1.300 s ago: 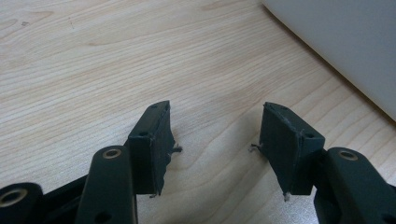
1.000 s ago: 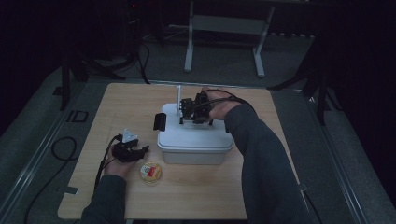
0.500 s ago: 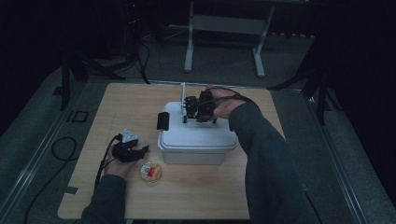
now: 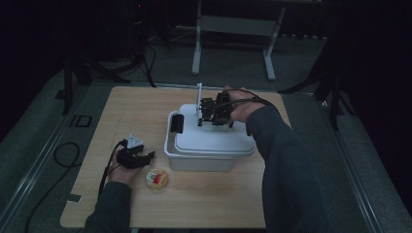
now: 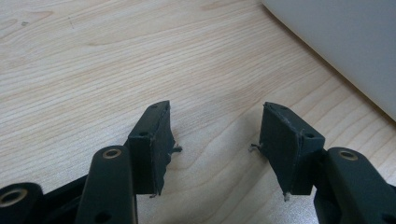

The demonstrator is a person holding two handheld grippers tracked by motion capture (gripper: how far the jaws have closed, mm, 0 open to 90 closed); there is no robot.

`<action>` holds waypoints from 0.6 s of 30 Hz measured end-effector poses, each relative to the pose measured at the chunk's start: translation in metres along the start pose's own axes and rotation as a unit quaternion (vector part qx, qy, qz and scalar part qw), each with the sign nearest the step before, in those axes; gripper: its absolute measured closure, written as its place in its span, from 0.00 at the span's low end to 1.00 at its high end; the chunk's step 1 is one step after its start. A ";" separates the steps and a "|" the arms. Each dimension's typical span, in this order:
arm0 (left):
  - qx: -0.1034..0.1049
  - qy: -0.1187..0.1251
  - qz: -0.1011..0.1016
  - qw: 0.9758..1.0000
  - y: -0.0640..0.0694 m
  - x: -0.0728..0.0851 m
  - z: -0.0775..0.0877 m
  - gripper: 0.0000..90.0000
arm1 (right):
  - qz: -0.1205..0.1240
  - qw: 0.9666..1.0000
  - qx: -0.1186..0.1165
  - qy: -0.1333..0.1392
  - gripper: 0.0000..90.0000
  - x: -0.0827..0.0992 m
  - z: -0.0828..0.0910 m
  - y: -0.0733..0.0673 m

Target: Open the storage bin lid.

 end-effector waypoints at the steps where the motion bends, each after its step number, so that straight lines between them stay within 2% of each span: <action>1: 0.000 -0.001 -0.001 1.000 0.000 0.000 0.000 0.49 | -0.001 1.000 0.001 0.002 0.93 0.001 0.000 0.001; 18: 0.000 -0.002 -0.002 1.000 0.000 0.000 0.000 0.49 | -0.025 1.000 0.000 -0.003 0.93 0.023 0.003 0.005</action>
Point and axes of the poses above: each handheld gripper's, and its own axes: z roughly backward along the jaws, x roughly out of its underside, y roughly to its right, the point moved 6 cm from there along -z, roughly forward along the jaws, and after that the axes turned 5 degrees about -z, right-handed, at the moved point
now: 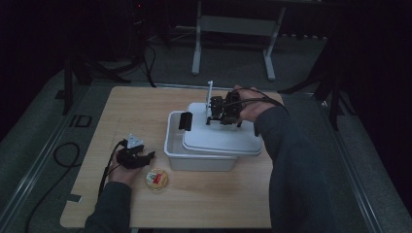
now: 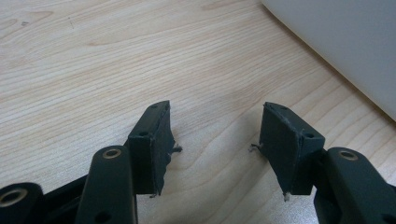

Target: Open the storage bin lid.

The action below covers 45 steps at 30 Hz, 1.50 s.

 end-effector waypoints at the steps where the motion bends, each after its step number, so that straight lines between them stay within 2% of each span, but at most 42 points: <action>1: 0.000 0.000 0.000 1.000 0.000 0.000 0.000 0.49 | -0.002 1.000 -0.001 -0.001 0.93 0.001 0.000 0.000; 10: 0.000 0.002 0.002 1.000 0.000 0.000 0.000 0.49 | -0.019 1.000 -0.006 0.017 0.93 0.012 0.001 0.003; 21: 0.000 0.000 0.000 1.000 0.000 0.000 0.000 0.49 | -0.046 0.999 -0.004 0.016 0.93 0.035 -0.001 0.010; 30: 0.000 0.000 0.000 1.000 0.000 0.000 0.000 0.49 | -0.058 0.998 0.000 0.011 0.93 0.048 0.000 0.012; 37: 0.000 0.000 0.001 1.000 0.000 0.000 0.000 0.49 | -0.074 0.997 0.002 0.005 0.93 0.066 0.000 0.012; 45: 0.000 0.001 0.001 1.000 0.000 0.000 0.000 0.49 | -0.093 0.996 0.015 0.006 0.94 0.084 0.005 0.016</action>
Point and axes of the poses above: each handheld gripper's, and its own axes: z roughly backward along the jaws, x roughly out of its underside, y roughly to its right, the point moved 6 cm from there along -z, roughly forward along the jaws, and after that the axes turned 5 degrees about -z, right-handed, at the moved point
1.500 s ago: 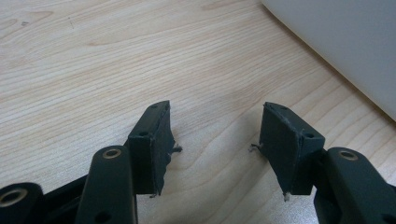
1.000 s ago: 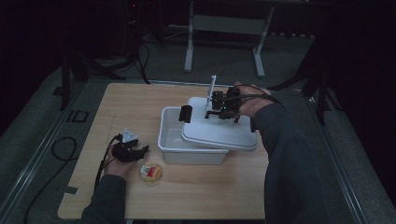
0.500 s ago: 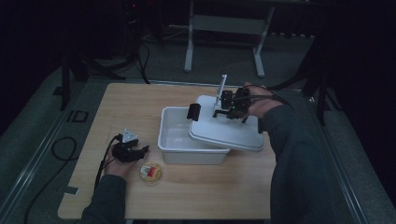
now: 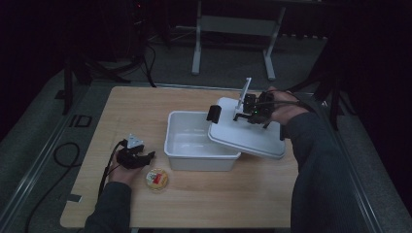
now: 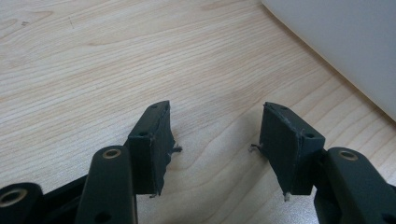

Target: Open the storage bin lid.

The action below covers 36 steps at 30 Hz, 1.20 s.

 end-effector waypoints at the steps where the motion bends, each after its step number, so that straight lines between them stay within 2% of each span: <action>1: 0.000 0.000 0.000 1.000 0.000 0.000 0.000 0.49 | -0.002 1.000 0.001 -0.001 0.94 0.002 0.001 0.001; 9: 0.000 0.000 0.000 1.000 0.000 0.000 0.000 0.49 | -0.021 1.000 0.001 -0.004 0.94 0.016 0.001 0.006; 26: 0.000 0.000 0.000 1.000 0.000 0.000 0.000 0.49 | -0.043 0.999 0.013 -0.010 0.94 0.042 -0.002 0.011; 36: 0.000 0.000 0.000 1.000 0.000 0.000 0.000 0.49 | -0.068 0.998 0.014 -0.011 0.93 0.063 -0.005 0.015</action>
Point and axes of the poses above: each handheld gripper's, and its own axes: z roughly backward along the jaws, x roughly out of its underside, y roughly to its right, the point moved 6 cm from there along -z, roughly forward along the jaws, and after that the axes turned 5 degrees about -z, right-handed, at the moved point
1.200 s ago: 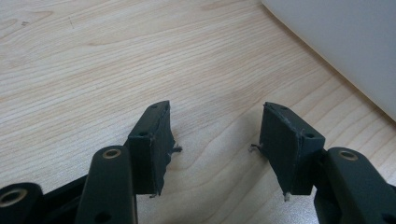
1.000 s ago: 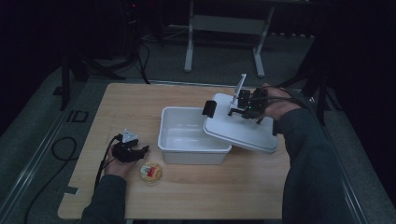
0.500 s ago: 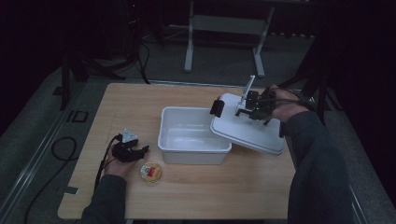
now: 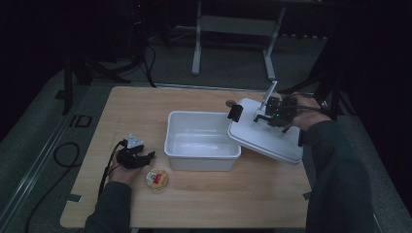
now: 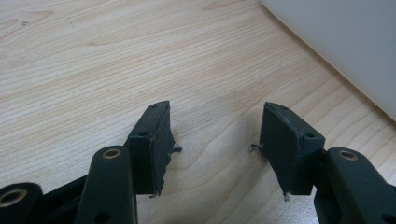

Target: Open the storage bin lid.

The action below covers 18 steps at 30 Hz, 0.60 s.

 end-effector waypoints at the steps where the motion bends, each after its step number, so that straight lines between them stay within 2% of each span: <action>1: 0.000 0.000 0.000 1.000 0.000 0.000 0.000 0.49 | -0.002 1.000 0.000 -0.002 0.93 0.002 0.000 0.000; 18: 0.000 0.000 0.000 1.000 0.000 0.000 0.000 0.49 | -0.031 0.999 0.003 -0.008 0.93 0.026 -0.002 0.007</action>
Point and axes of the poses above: each handheld gripper's, and its own axes: z roughly backward along the jaws, x roughly out of its underside, y roughly to its right, the point moved 6 cm from there along -z, roughly forward along the jaws, and after that the axes turned 5 degrees about -z, right-handed, at the moved point
